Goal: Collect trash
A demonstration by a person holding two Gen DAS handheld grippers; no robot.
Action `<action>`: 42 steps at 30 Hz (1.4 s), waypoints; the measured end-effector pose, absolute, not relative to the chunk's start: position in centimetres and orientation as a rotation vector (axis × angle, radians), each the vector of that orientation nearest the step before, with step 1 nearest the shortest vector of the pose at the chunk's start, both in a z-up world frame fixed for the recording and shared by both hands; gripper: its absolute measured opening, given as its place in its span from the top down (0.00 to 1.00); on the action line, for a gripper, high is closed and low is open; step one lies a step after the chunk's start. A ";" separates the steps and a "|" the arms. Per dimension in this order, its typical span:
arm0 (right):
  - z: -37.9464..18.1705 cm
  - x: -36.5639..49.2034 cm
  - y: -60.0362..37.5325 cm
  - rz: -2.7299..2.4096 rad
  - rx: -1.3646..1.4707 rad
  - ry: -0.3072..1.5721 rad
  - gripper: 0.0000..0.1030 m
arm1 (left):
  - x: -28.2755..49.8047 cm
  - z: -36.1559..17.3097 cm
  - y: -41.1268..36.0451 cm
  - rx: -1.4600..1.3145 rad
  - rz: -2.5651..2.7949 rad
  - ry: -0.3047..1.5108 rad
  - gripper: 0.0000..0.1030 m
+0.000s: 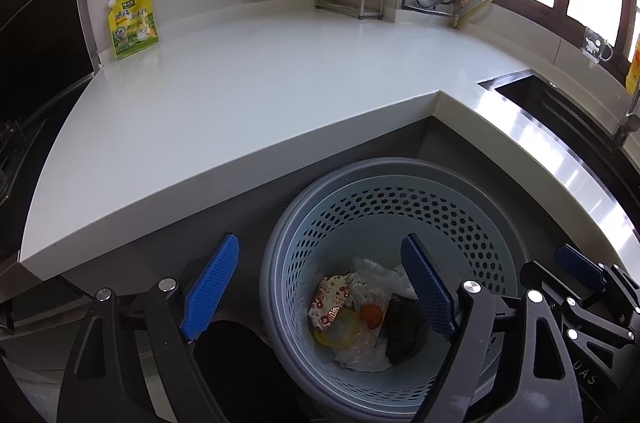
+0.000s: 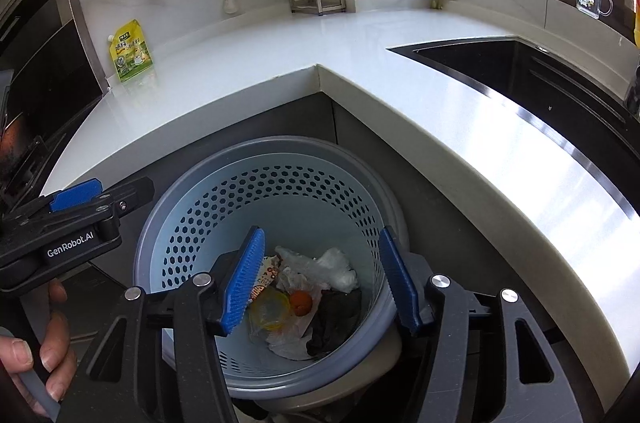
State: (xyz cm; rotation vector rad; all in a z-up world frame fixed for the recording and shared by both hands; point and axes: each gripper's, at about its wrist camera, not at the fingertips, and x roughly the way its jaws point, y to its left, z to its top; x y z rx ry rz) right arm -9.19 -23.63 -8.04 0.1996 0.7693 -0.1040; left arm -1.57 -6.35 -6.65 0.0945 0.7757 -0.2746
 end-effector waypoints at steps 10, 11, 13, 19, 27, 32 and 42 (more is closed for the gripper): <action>-8.2 -9.2 -23.4 -0.101 0.194 0.771 0.40 | -1.7 -6.6 -6.2 0.094 -0.271 0.776 0.13; -8.2 -9.2 -23.4 -0.101 0.193 0.771 0.40 | -1.8 -6.6 -6.2 0.094 -0.270 0.776 0.12; -8.2 -9.3 -23.4 -0.101 0.194 0.771 0.39 | -1.9 -6.7 -6.1 0.092 -0.270 0.775 0.10; -8.2 -9.4 -23.5 -0.104 0.196 0.767 0.37 | -1.9 -6.6 -5.8 0.085 -0.262 0.779 0.08; -8.3 -9.5 -23.6 -0.107 0.197 0.769 0.35 | -1.9 -6.8 -5.6 0.085 -0.252 0.787 0.06; -8.4 -9.5 -23.6 -0.109 0.199 0.771 0.33 | -1.9 -7.0 -5.7 0.086 -0.249 0.796 0.06; -8.5 -9.5 -23.8 -0.113 0.205 0.772 0.33 | -1.8 -7.3 -5.8 0.088 -0.249 0.808 0.06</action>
